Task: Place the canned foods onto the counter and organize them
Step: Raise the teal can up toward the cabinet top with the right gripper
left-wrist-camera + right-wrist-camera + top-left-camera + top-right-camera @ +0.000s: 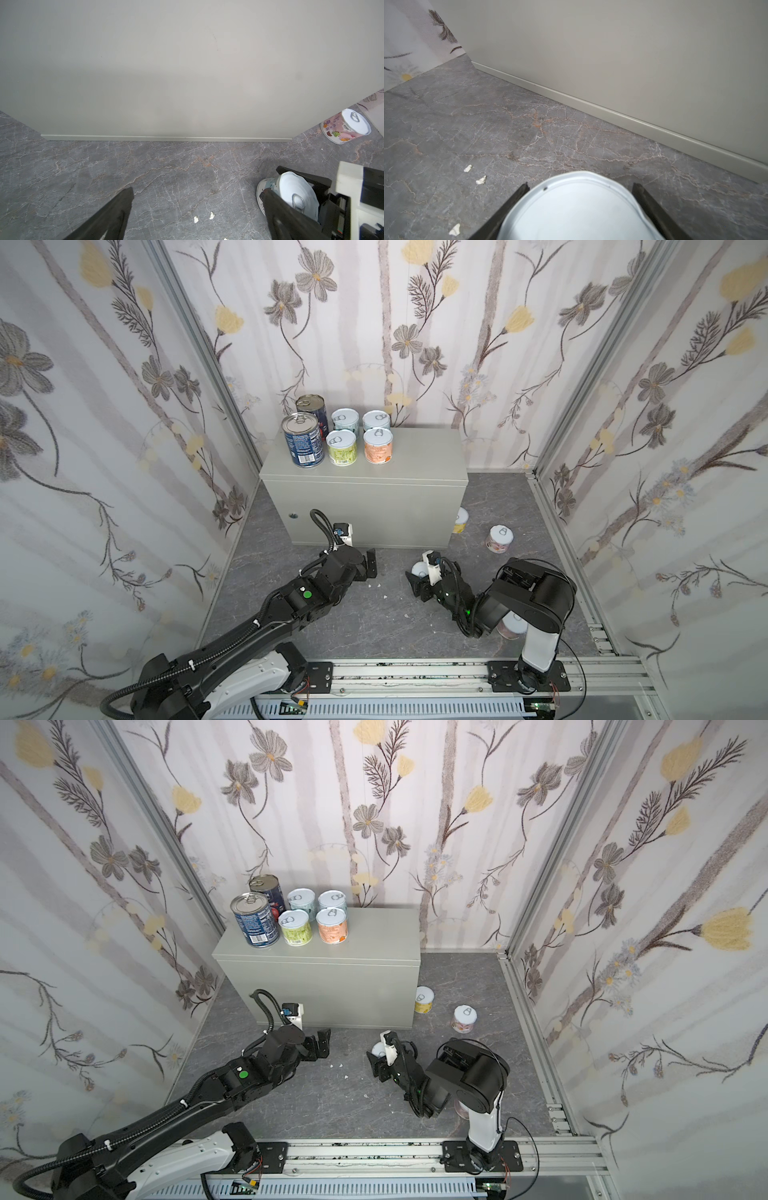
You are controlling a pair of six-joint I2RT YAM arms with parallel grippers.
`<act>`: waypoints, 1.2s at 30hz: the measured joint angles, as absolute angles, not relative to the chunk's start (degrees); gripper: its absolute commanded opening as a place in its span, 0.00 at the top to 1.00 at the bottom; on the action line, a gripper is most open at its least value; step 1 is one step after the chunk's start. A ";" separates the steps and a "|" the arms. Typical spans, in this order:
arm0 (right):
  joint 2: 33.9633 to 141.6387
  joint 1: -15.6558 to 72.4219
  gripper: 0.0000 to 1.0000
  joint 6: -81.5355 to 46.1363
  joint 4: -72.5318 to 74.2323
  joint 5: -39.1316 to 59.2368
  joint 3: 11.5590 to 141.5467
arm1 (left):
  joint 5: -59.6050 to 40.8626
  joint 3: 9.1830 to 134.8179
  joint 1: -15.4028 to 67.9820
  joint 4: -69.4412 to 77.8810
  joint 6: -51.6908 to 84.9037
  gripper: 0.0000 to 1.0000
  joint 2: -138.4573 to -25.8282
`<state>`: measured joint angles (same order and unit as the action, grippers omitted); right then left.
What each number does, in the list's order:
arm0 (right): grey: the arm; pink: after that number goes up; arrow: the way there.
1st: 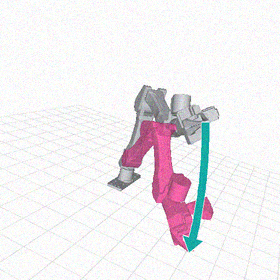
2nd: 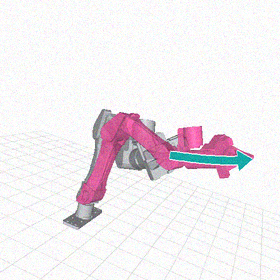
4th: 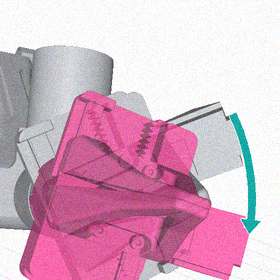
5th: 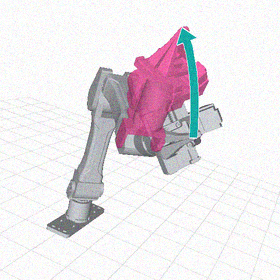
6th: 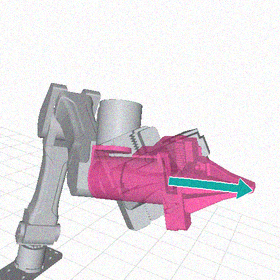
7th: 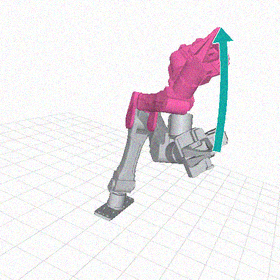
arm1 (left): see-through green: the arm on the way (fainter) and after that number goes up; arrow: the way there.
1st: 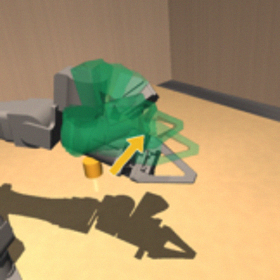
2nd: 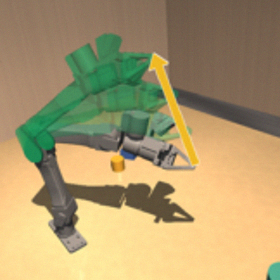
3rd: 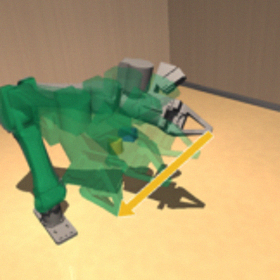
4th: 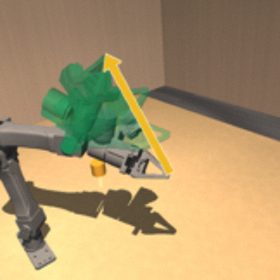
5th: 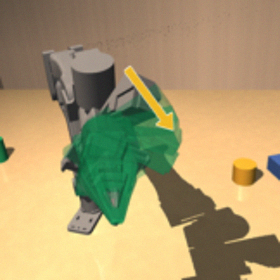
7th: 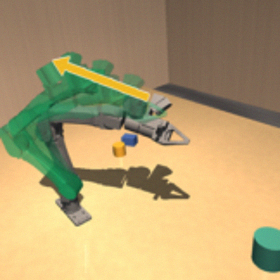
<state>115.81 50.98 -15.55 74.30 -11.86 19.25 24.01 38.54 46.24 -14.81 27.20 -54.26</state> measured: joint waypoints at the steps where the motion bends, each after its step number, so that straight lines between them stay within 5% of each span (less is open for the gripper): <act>1: 115.83 50.98 0.35 -15.59 74.22 -11.75 19.44 | 24.01 38.54 46.24 -14.81 27.20 0.00 -54.28; 15: 105.23 52.14 0.43 -16.01 64.55 -11.03 19.53 | 23.92 38.63 46.24 -14.81 27.18 0.00 -52.38; 29: 78.06 52.42 0.40 -12.36 26.39 -11.64 33.28 | 24.82 43.81 46.15 -14.94 24.05 0.00 -54.24; 36: 74.26 50.92 0.42 -9.89 5.87 -11.27 50.11 | 24.75 47.81 46.13 -14.92 20.88 0.00 -55.24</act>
